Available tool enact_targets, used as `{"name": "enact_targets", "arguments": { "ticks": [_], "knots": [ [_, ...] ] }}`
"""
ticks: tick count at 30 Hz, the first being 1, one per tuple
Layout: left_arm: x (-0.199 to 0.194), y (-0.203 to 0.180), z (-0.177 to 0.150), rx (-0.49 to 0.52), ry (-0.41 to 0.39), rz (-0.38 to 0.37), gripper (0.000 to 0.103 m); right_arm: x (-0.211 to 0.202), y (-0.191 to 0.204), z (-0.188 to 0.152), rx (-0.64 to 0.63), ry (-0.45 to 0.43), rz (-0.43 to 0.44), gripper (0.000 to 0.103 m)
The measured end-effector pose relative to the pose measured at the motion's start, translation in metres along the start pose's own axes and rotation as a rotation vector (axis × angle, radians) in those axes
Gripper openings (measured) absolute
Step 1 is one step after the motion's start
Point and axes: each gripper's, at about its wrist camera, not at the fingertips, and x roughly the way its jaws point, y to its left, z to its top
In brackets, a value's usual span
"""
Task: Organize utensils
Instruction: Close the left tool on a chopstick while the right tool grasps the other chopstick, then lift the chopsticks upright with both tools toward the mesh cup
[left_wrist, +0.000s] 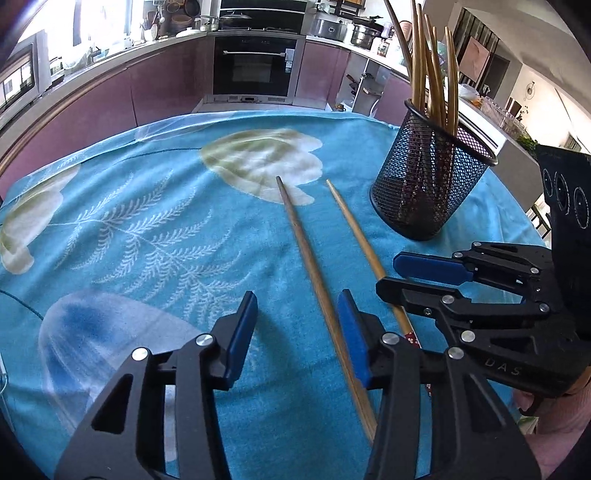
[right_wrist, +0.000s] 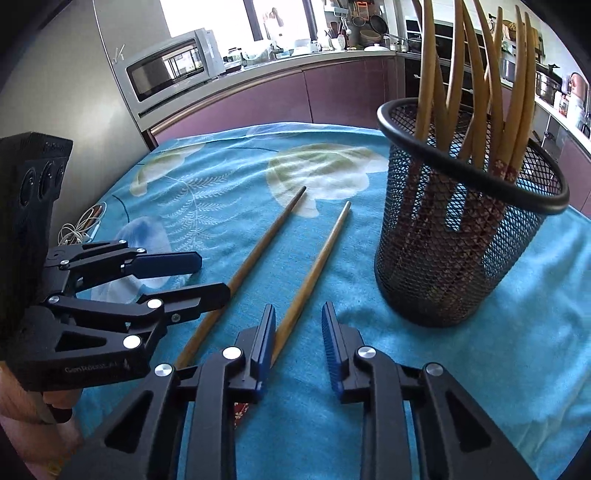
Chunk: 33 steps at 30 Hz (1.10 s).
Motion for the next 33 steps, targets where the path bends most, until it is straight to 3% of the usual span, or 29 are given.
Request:
{"name": "enact_targets", "arguments": {
  "ticks": [10, 17, 24, 33],
  "knots": [
    [0.018, -0.005, 0.019, 0.026, 0.017, 0.021, 0.042, 0.004, -0.004, 0.004, 0.003, 0.014, -0.03, 0.011],
    [0.027, -0.008, 0.029, 0.038, 0.018, 0.049, 0.036, 0.003, -0.008, 0.003, 0.023, 0.007, -0.025, 0.009],
    [0.03, -0.006, 0.033, 0.006, 0.021, 0.035, 0.014, -0.001, -0.016, 0.001, 0.048, 0.009, -0.012, 0.006],
    [0.03, -0.009, 0.029, -0.017, 0.015, 0.038, 0.011, 0.0, -0.019, 0.002, 0.062, 0.007, 0.009, 0.006]
  ]
}}
